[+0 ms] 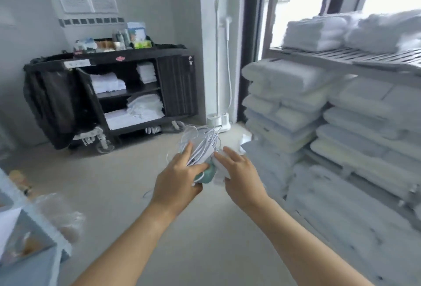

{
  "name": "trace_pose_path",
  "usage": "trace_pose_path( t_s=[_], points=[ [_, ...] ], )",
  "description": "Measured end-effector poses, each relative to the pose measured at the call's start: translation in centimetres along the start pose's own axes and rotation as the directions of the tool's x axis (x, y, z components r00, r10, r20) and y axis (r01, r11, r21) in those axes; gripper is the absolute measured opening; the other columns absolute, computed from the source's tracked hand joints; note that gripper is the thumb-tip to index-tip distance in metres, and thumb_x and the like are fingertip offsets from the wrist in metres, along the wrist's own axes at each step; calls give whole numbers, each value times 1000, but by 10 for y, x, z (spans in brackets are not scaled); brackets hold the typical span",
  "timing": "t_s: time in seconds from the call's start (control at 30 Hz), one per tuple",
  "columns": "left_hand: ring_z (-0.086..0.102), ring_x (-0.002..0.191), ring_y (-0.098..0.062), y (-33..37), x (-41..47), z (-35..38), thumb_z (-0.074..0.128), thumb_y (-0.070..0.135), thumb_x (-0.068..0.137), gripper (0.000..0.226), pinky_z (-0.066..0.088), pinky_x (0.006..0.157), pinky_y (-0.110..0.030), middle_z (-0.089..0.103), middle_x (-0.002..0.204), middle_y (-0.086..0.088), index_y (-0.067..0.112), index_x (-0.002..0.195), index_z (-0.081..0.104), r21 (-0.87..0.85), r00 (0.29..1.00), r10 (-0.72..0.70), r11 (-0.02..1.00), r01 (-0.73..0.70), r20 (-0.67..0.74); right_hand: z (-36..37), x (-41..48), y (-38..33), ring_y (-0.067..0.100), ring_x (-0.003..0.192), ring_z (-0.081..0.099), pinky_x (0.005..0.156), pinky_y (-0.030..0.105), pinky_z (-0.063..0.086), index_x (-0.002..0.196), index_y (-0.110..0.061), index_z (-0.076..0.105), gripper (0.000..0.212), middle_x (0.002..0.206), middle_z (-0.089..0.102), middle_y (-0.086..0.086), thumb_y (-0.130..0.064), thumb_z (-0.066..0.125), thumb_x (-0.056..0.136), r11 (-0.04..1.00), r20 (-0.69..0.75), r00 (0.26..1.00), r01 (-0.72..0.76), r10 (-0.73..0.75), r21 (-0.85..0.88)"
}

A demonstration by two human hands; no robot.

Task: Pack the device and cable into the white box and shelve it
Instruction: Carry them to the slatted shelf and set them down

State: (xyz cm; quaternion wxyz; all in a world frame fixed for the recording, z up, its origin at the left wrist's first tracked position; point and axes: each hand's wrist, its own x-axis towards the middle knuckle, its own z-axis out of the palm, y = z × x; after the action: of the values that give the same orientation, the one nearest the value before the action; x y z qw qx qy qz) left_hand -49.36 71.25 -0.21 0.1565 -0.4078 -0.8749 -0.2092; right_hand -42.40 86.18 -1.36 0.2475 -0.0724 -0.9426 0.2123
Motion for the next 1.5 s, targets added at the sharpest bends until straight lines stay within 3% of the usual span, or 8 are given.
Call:
trace_pose_path(
  t_s=[0.1, 0.2, 0.3, 0.57, 0.7, 1.03, 1.27, 1.5],
  points=[
    [60, 106, -35, 45, 55, 34, 81, 7, 51, 57, 56, 65, -43, 49, 138, -15, 34, 100, 70, -46, 988, 153, 987, -152, 31, -37, 0, 55, 31, 91, 53, 78, 36, 44, 111, -17, 56, 54, 108, 54, 4, 11, 47, 66, 991, -82, 989, -128, 124, -49],
    [54, 115, -31, 87, 103, 64, 77, 10, 59, 54, 55, 73, -42, 42, 144, -11, 35, 106, 68, -106, 959, 283, 954, -279, 25, -72, 0, 99, 28, 84, 51, 77, 29, 41, 102, -12, 58, 51, 101, 55, 4, 14, 47, 60, 965, -186, 956, -246, 226, -89],
    [59, 109, -34, 127, 148, 87, 82, 11, 56, 53, 57, 66, -43, 49, 138, -15, 33, 103, 70, -133, 908, 418, 902, -411, 21, -103, 1, 139, 26, 83, 49, 73, 22, 32, 103, -13, 58, 55, 100, 55, 2, 18, 48, 58, 933, -294, 906, -347, 305, -99],
    [64, 102, -35, 228, 273, 131, 88, 16, 46, 56, 57, 53, -38, 53, 134, -15, 32, 98, 72, -156, 751, 653, 735, -660, -102, -190, 32, 235, 35, 98, 55, 86, 30, 44, 114, -16, 59, 68, 118, 58, 6, 21, 52, 58, 875, -560, 758, -471, 334, -116],
    [61, 106, -38, 278, 331, 142, 86, 11, 49, 55, 57, 59, -41, 52, 135, -15, 30, 99, 72, -203, 675, 707, 644, -738, -213, -235, 51, 282, 33, 117, 48, 98, 35, 42, 128, -22, 53, 72, 137, 49, 3, 17, 56, 67, 824, -646, 675, -553, 357, -122],
    [61, 104, -35, 387, 407, 172, 82, 10, 56, 47, 58, 54, -44, 49, 137, -7, 29, 97, 71, -282, 544, 781, 471, -836, -307, -316, 53, 360, 30, 124, 44, 101, 31, 36, 133, -27, 48, 75, 140, 46, 4, 15, 57, 72, 746, -760, 551, -653, 346, -134],
    [62, 102, -33, 464, 436, 183, 83, 13, 53, 49, 58, 57, -40, 51, 136, -7, 31, 97, 70, -258, 506, 781, 438, -861, -366, -377, 43, 410, 34, 116, 50, 96, 42, 45, 131, -27, 50, 75, 135, 50, 6, 15, 54, 69, 748, -809, 531, -637, 250, -187],
    [63, 99, -33, 556, 456, 208, 82, 18, 54, 49, 56, 53, -40, 50, 136, -5, 36, 98, 67, -239, 542, 756, 486, -841, -368, -446, 22, 479, 34, 101, 58, 90, 36, 44, 122, -19, 58, 75, 118, 61, 10, 19, 54, 57, 786, -816, 561, -565, 140, -253]
  ],
)
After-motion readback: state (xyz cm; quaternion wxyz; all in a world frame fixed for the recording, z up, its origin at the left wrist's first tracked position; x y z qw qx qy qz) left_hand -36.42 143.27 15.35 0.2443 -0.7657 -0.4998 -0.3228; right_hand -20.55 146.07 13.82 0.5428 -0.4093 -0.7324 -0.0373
